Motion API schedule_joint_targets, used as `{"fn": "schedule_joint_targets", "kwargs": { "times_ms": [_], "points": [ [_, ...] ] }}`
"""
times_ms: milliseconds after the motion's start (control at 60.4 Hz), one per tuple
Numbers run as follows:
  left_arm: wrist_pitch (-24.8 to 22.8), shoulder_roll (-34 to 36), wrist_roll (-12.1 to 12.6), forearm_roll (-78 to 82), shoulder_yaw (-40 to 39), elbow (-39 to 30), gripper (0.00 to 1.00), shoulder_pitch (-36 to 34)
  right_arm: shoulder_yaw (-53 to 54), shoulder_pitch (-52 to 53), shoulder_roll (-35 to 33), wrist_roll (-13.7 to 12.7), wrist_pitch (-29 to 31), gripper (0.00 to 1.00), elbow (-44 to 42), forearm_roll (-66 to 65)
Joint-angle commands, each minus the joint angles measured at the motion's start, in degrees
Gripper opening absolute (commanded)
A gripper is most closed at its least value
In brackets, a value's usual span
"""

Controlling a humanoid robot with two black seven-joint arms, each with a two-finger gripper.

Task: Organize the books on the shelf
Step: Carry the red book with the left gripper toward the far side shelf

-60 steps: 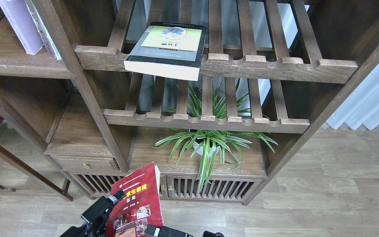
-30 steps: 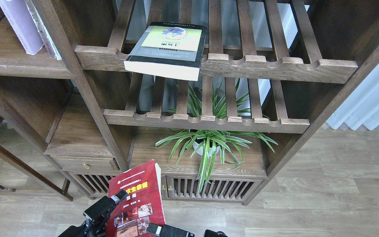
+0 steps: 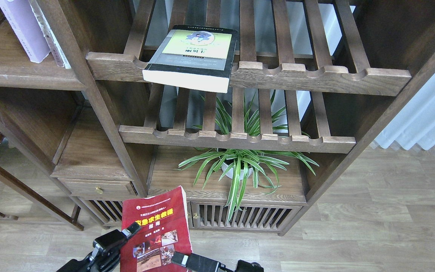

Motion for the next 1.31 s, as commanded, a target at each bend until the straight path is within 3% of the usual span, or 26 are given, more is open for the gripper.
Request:
{"fn": "schedule_joint_targets", "kwargs": {
  "times_ms": [0,431,480,513,563,596,679,861,894,1126,1292],
  "points": [
    [0.1,1.2,0.0,0.2,-0.2,-0.1,0.08,-0.1,0.7,0.7,-0.5,0.0,0.0,0.03,-0.3,1.0],
    [0.1,2.9,-0.2,0.2,-0.9,-0.4,0.08,-0.1,1.4,2.6,-0.8,0.2,0.0,0.05,-1.7,2.1],
    [0.1,2.9,-0.2,0.2,-1.4,-0.4,0.08,-0.1,1.4,2.6,-0.8,0.4,0.0,0.08,-1.7,2.2],
    [0.1,2.9,-0.2,0.2,-2.1,-0.4,0.08,0.0,1.5,2.6,-0.7,0.4,0.0,0.18,-1.8,2.1],
    [0.1,3.0,-0.4,0.2,-3.8,-0.7,0.08,0.1,1.5,2.5,-0.7,0.2,0.0,0.52,-1.7,1.6],
    [0.1,3.0,-0.4,0.2,-5.4,-1.0,0.08,0.5,1.5,2.4,-0.7,0.1,0.0,0.63,-1.8,1.4],
    [0.1,3.4,-0.3,0.2,-8.5,-1.5,0.08,0.9,1.6,1.8,-0.8,0.1,0.0,0.76,-1.8,1.3],
    [0.1,8.0,-0.4,0.2,-15.7,-2.7,0.08,2.8,1.7,1.7,-0.7,0.1,0.0,0.85,-3.1,1.3],
    [0.1,10.5,-0.5,0.2,-20.3,-3.1,0.08,4.0,1.7,1.7,-0.7,0.1,0.0,0.88,-3.6,1.3],
    [0.1,15.6,0.3,1.0,-30.4,-4.1,0.09,6.1,2.2,1.7,-0.2,0.2,0.0,0.9,-5.3,1.3],
    [0.1,16.8,0.3,4.0,-42.1,-5.4,0.09,10.4,2.6,1.4,0.0,0.1,0.0,0.91,-6.4,1.3]
  ]
}}
